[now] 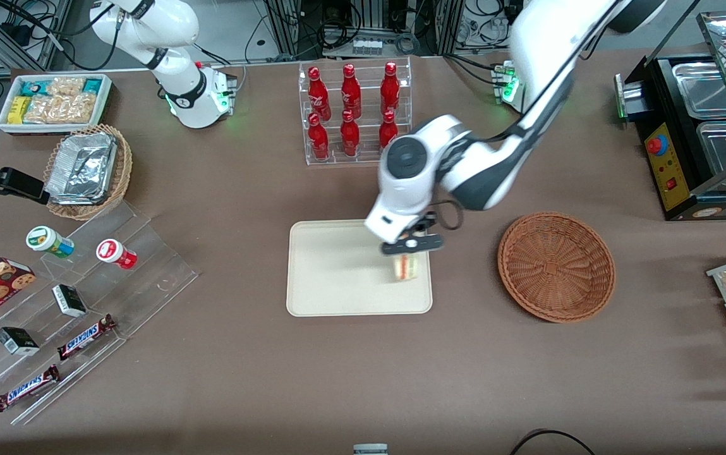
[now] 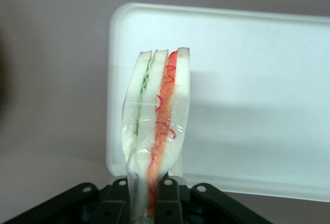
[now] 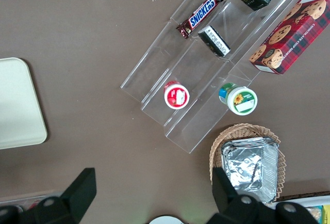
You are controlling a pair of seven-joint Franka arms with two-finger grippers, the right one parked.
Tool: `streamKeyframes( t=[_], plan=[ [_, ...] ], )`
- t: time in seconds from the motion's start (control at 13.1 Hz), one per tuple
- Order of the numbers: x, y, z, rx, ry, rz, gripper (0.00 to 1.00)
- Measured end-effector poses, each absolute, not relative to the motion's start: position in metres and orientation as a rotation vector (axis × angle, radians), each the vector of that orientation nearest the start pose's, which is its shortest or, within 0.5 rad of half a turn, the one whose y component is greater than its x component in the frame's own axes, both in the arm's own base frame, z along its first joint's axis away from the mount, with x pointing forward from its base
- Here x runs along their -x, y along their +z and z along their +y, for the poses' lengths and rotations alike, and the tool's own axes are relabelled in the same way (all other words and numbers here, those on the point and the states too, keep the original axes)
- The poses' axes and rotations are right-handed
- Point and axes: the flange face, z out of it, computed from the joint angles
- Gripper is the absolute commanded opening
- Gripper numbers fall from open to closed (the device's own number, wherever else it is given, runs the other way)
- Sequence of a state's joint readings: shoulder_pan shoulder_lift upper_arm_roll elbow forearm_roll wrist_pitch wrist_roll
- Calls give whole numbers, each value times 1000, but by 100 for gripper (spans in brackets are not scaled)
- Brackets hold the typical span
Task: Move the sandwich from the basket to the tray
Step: 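Lift the sandwich and carry it with the left gripper to the tray, then lower the sandwich onto the tray and open the left gripper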
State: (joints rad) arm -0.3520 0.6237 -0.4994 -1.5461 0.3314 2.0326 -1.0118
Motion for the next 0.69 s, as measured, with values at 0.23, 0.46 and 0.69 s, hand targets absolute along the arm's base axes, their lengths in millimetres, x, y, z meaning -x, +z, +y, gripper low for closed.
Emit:
streamKeyframes(
  t=[0.23, 0.46, 0.69],
  plan=[
    [-489, 287, -513, 3088, 39, -13, 11],
    [-493, 278, -527, 3096, 17, 14, 11],
    [-503, 268, -537, 3107, -16, 23, 12]
  ],
)
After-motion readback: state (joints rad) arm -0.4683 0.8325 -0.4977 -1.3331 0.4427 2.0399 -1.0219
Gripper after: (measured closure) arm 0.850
